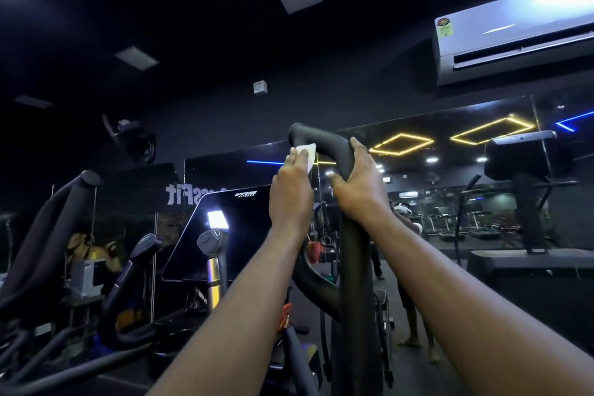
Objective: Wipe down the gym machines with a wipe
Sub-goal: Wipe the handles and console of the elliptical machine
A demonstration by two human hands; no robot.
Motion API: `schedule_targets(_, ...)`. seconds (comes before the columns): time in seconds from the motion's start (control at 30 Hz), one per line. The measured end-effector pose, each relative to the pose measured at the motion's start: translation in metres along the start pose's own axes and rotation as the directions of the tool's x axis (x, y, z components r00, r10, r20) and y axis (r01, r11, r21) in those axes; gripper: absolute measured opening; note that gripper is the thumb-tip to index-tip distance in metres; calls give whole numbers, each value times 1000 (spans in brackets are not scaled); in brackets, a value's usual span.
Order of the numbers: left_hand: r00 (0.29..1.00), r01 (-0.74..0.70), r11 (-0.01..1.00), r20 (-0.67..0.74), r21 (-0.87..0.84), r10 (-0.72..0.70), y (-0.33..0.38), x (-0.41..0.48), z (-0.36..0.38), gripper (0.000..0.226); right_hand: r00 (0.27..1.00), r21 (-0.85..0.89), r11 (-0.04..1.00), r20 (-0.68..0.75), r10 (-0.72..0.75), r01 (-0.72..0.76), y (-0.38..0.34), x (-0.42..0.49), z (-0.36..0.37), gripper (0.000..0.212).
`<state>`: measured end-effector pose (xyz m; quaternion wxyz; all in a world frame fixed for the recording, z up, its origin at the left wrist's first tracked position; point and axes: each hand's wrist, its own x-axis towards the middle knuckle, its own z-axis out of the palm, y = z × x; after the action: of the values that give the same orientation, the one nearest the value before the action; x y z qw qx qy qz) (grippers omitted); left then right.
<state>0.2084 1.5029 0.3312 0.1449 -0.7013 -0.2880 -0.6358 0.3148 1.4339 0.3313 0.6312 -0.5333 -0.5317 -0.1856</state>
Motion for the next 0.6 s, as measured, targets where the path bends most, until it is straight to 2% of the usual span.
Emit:
schedule_targets(0.1,998,-57,998,26,1,57,-11,-24,6,64,1000,0,1000,-5,18,-18,0,-1,2,82)
schedule_targets(0.23,992,-102,995,77,-7,102,-13,-11,8,73,1000,3,1000,-9,25,-25,-1,-1,2,81)
schedule_targets(0.4,990,-101,994,92,-32,104,-7,20,4,71,1000,16,1000,-8,19,-19,0,-2,2,82)
schedule_targets(0.6,984,-137,990,105,-44,141,-19,-39,5,65,999,33,999,1,38,-38,-3,-4,1,81)
